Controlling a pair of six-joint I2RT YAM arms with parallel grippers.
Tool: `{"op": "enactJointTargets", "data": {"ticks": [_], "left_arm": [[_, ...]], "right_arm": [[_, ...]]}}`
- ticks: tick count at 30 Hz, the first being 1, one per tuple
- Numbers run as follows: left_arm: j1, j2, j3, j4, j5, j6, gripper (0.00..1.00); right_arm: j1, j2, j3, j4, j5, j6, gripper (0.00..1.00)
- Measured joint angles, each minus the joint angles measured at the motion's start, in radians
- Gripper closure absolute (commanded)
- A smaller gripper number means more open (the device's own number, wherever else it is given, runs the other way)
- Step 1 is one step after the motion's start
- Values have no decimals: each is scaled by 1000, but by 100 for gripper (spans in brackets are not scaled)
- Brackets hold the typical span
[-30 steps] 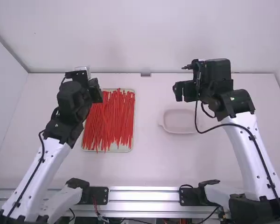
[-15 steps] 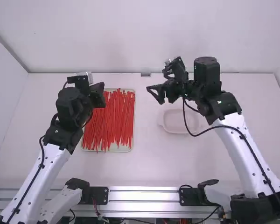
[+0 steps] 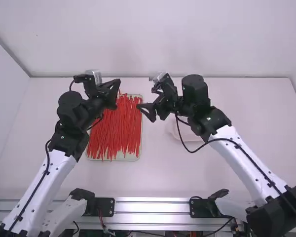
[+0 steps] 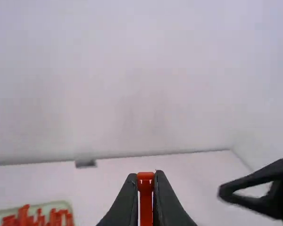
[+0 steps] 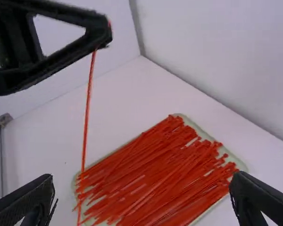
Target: Fasten the cable tie
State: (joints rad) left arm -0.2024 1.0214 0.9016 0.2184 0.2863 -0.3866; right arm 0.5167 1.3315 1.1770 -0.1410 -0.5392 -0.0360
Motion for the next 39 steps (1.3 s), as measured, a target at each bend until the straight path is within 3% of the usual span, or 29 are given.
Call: {"op": "enactJointTargets", "data": {"ticks": [13, 24, 29, 32, 33, 34, 37, 39], "left_arm": [[-26, 92, -23, 215, 130, -109, 98], [-79, 116, -23, 285, 152, -145, 98], [-86, 115, -23, 297, 156, -145, 98], [-87, 116, -23, 299, 156, -145, 98], [-87, 115, -23, 300, 156, -145, 98], [-89, 115, -23, 304, 156, -145, 98], [-90, 116, -23, 307, 156, -145, 98], [-90, 116, -23, 312, 156, -145, 98]], "right_arm": [[69, 1, -8, 30, 38, 28, 18], [66, 1, -8, 53, 69, 79, 21], [66, 1, -8, 55, 70, 84, 37], [66, 1, -8, 55, 70, 86, 63], [66, 1, -8, 55, 71, 85, 64], [66, 1, -9, 55, 71, 86, 72], [66, 1, -8, 55, 71, 89, 73], [66, 1, -8, 55, 71, 88, 82]]}}
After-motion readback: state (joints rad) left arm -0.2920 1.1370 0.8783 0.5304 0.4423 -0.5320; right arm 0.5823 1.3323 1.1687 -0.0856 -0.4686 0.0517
